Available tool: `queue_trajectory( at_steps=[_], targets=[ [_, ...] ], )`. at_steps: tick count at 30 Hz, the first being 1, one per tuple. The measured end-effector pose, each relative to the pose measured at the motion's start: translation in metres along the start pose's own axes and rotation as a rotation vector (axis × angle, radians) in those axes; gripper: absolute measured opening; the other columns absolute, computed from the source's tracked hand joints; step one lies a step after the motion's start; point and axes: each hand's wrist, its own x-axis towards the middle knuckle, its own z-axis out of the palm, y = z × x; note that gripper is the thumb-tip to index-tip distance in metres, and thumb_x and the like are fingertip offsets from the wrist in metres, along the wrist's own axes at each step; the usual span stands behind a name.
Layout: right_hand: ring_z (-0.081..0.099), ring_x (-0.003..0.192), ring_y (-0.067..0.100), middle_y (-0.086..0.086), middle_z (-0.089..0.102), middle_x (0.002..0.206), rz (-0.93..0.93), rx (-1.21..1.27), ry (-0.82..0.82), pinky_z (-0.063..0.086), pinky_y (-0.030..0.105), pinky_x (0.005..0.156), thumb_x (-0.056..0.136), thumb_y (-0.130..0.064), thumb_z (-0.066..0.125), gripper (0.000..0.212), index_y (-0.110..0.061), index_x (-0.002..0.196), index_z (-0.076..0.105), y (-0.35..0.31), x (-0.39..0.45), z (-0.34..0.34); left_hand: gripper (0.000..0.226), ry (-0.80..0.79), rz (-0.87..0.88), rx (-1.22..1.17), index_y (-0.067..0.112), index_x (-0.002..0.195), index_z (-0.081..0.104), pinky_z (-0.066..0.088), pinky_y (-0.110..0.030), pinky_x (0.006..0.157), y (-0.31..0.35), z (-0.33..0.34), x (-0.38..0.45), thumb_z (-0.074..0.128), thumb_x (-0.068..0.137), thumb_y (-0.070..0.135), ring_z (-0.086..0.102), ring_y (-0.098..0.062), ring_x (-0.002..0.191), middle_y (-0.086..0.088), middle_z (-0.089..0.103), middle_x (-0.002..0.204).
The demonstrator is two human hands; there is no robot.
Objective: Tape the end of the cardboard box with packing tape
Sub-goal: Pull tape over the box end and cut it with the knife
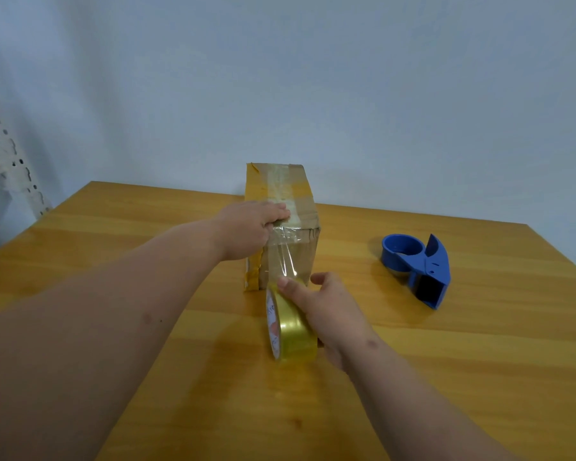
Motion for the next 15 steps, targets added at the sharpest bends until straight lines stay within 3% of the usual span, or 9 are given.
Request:
queue_trajectory(
  at_steps=[4,7,9,11,15],
  targets=[
    [0.061,0.104,0.024,0.004,0.061,0.120,-0.095,-0.122,0.085,0.052,0.045,0.092,0.081,-0.057,0.064,0.064,-0.023,0.128,0.038,0.008,0.003,0.004,0.050,-0.009,-0.008,-0.016,0.020,0.148,0.032,0.016,-0.032,0.119,0.002,0.001,-0.004,0.037,0.099,0.011,0.023,-0.016,0.146,0.001,0.029,0.158],
    [0.060,0.103,0.021,0.004,0.063,0.114,-0.135,-0.142,0.072,0.050,0.042,0.092,0.085,-0.060,0.055,0.054,-0.026,0.125,0.042,0.011,0.002,0.005,0.058,0.034,-0.015,-0.101,0.023,0.152,0.020,0.021,-0.033,0.116,0.003,0.000,-0.010,0.038,0.098,0.012,0.027,-0.019,0.144,-0.002,0.030,0.157],
    [0.060,0.097,0.018,0.002,0.064,0.109,-0.157,-0.153,0.049,0.051,0.038,0.087,0.088,-0.060,0.049,0.048,-0.026,0.122,0.046,0.014,0.002,0.004,0.059,0.076,-0.010,-0.103,0.023,0.152,0.019,0.017,-0.032,0.119,0.003,0.001,-0.013,0.038,0.098,0.011,0.020,-0.017,0.147,0.001,0.023,0.160],
    [0.060,0.097,0.017,0.001,0.065,0.109,-0.171,-0.141,0.039,0.050,0.036,0.087,0.090,-0.058,0.048,0.044,-0.026,0.121,0.049,0.016,0.002,0.003,0.055,0.109,-0.029,-0.077,0.020,0.151,0.025,0.010,-0.029,0.119,0.002,0.002,-0.015,0.038,0.098,0.010,0.012,-0.014,0.149,0.003,0.019,0.161],
    [0.060,0.098,0.019,0.000,0.065,0.103,-0.197,-0.172,0.121,0.049,0.040,0.090,0.096,-0.047,0.045,0.034,-0.021,0.117,0.053,0.016,0.006,-0.009,0.045,0.146,-0.079,-0.063,0.014,0.144,0.040,0.013,-0.031,0.117,-0.001,0.006,-0.018,0.038,0.100,0.014,0.019,-0.020,0.147,-0.004,0.028,0.157]
  ],
)
